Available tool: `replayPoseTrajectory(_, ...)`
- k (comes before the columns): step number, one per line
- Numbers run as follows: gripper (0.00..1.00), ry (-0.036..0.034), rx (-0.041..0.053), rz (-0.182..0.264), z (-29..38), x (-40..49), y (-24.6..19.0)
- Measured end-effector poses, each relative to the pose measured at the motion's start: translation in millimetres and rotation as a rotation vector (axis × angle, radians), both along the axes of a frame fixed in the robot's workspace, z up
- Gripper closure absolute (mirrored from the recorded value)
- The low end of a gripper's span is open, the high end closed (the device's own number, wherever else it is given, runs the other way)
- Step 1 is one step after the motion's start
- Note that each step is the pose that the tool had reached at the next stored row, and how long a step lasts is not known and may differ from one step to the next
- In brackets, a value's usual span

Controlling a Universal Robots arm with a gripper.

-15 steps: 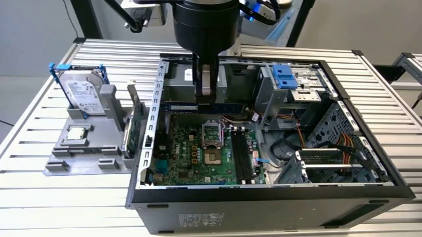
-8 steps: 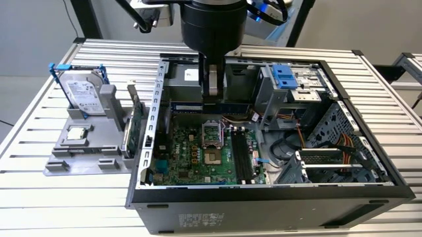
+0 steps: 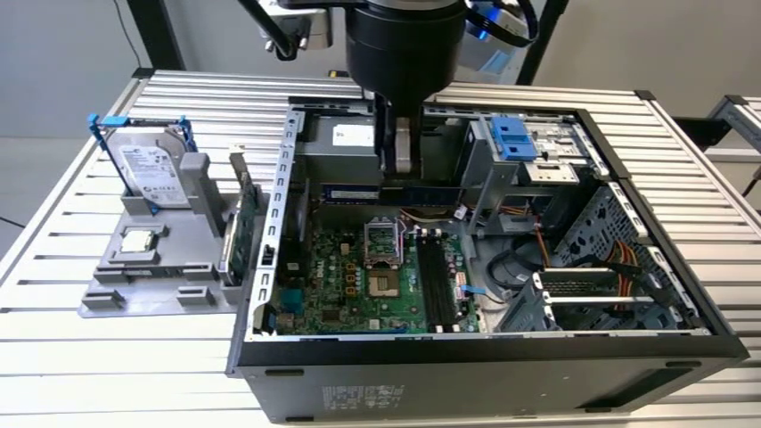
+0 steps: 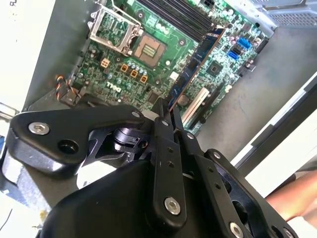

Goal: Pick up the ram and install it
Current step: 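Pick up the ram and move it above insertion slot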

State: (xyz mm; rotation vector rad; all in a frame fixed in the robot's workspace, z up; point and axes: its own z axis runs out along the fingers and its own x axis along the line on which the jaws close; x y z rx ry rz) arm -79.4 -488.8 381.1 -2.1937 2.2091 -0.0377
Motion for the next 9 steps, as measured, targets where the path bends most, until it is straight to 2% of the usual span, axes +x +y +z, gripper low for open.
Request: replayPoseTrajectory(9, 1.0, 0.0002, 0.0, 0.0, 0.0, 11.4, 0.0)
